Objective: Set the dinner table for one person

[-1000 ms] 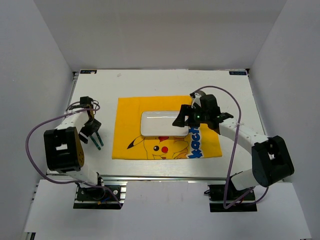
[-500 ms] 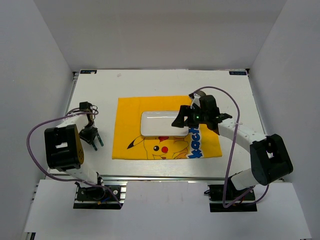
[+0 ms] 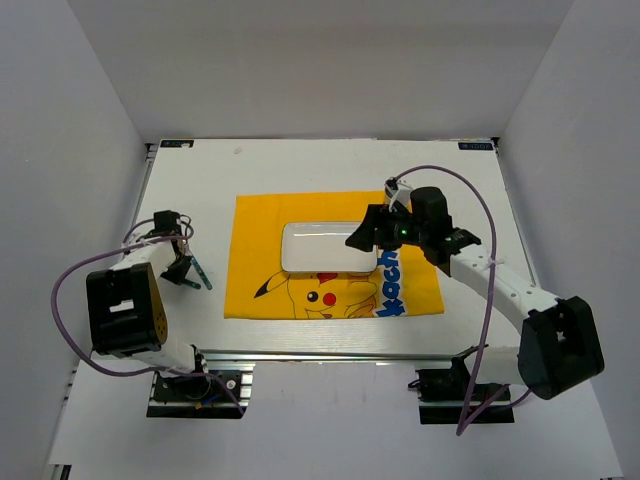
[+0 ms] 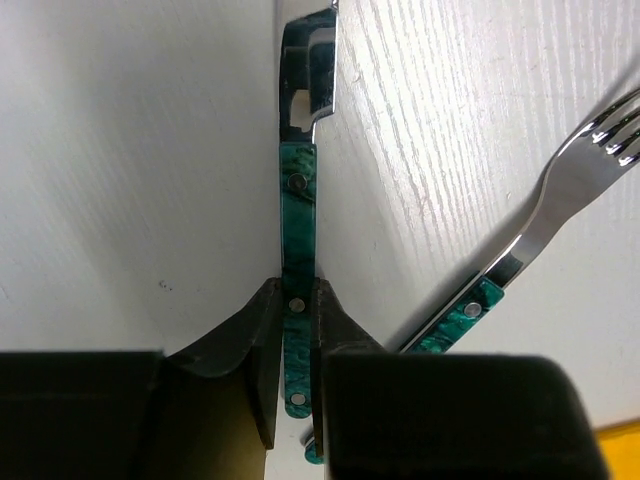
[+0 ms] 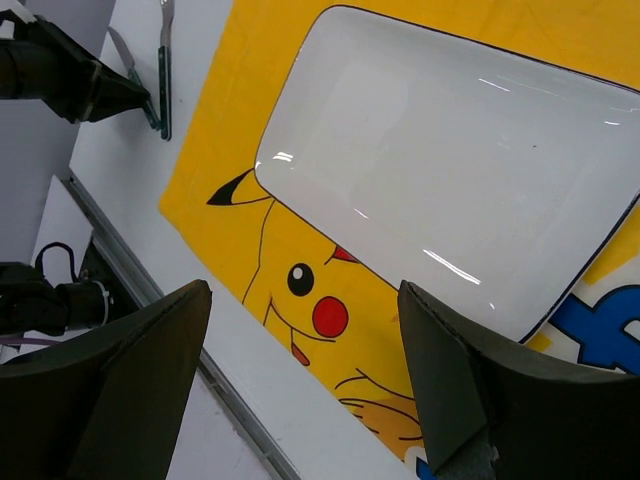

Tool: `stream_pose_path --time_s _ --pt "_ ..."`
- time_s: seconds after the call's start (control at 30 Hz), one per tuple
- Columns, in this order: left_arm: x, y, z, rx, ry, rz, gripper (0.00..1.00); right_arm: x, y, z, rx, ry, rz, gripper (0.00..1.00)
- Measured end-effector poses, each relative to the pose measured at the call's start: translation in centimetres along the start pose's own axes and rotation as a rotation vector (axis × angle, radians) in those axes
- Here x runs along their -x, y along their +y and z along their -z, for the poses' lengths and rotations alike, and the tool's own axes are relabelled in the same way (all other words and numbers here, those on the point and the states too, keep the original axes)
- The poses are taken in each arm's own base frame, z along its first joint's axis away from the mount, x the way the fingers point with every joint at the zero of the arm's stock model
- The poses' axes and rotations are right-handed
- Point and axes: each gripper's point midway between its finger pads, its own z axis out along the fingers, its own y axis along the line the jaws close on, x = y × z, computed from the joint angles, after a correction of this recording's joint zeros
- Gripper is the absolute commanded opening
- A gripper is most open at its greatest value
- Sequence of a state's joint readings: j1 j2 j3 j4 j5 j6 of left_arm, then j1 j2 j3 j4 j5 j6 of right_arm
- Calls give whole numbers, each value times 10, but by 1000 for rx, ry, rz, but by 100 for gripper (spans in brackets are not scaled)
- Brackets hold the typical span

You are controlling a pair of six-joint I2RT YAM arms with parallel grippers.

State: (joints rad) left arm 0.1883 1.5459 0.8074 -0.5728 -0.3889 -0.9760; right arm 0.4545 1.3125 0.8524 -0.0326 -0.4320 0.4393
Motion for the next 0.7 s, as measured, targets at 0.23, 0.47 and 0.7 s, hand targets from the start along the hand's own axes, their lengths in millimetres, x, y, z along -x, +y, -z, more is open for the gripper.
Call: stream_pose_path --time_s 0.23,0.47,0.7 --pt "-10 15 21 -25 29 -47 0 6 15 14 31 -26 -5 81" --pt "16 -27 85 -308 -19 -213 0 -1 0 18 -58 -7 -45 82" --pt "-23 -100 153 -633 56 -479 0 23 -16 53 -252 -60 -68 87"
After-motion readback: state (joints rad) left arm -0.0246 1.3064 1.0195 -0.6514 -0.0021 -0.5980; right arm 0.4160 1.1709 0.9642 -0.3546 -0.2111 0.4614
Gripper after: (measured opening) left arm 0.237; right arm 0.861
